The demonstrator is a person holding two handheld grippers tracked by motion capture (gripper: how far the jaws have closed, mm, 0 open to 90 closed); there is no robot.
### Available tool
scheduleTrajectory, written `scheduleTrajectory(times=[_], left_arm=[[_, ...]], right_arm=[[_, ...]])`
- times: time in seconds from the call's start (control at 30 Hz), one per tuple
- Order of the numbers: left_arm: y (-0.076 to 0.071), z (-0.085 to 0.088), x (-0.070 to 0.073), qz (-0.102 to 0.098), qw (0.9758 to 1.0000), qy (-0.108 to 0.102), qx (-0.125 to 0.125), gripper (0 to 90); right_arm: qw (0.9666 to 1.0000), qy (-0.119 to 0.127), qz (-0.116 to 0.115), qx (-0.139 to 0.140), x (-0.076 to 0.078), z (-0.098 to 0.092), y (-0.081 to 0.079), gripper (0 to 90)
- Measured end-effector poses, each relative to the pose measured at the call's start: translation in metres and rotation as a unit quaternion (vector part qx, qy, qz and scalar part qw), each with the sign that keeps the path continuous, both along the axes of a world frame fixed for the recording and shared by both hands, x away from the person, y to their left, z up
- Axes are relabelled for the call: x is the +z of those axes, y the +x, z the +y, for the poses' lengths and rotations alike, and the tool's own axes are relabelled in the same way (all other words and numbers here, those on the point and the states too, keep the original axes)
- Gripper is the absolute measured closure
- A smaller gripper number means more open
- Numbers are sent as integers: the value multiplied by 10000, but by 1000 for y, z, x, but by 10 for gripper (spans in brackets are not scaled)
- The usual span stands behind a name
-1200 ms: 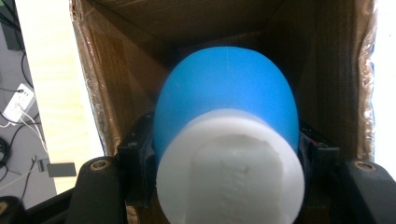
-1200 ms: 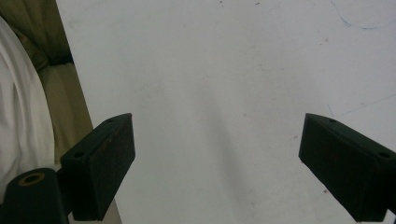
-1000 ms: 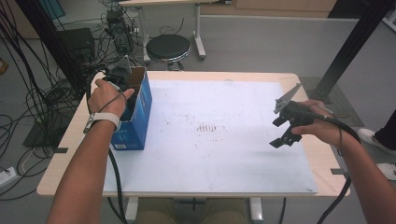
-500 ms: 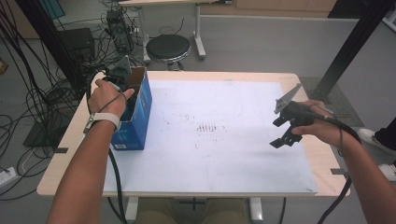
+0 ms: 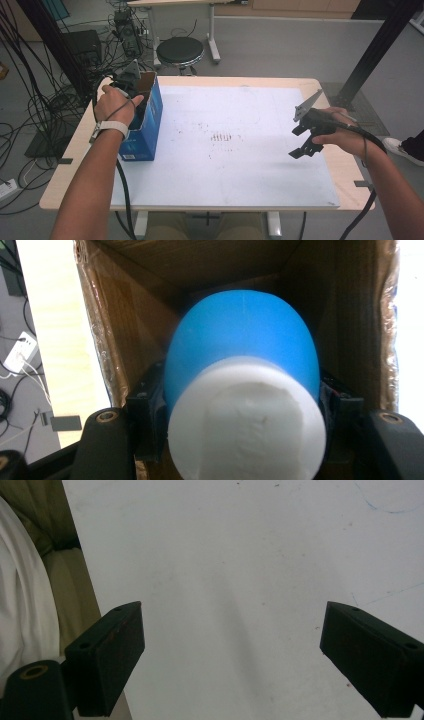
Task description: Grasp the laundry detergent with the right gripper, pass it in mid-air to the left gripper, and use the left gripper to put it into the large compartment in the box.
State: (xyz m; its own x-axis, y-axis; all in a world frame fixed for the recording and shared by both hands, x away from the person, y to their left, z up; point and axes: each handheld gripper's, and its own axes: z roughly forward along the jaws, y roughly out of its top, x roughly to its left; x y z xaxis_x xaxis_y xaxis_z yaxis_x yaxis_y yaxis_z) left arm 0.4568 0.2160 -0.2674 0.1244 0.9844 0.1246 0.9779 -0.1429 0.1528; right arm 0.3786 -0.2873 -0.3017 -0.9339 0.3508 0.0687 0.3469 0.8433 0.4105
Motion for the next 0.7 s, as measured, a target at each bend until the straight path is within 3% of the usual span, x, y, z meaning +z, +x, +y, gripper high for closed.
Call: scheduleTrajectory(times=[0.7], left_arm=[[1,-1,-1,-44,10000,9,-38,370]], right_arm=[[10000,8,74,-9,-4,-1,-1,106]])
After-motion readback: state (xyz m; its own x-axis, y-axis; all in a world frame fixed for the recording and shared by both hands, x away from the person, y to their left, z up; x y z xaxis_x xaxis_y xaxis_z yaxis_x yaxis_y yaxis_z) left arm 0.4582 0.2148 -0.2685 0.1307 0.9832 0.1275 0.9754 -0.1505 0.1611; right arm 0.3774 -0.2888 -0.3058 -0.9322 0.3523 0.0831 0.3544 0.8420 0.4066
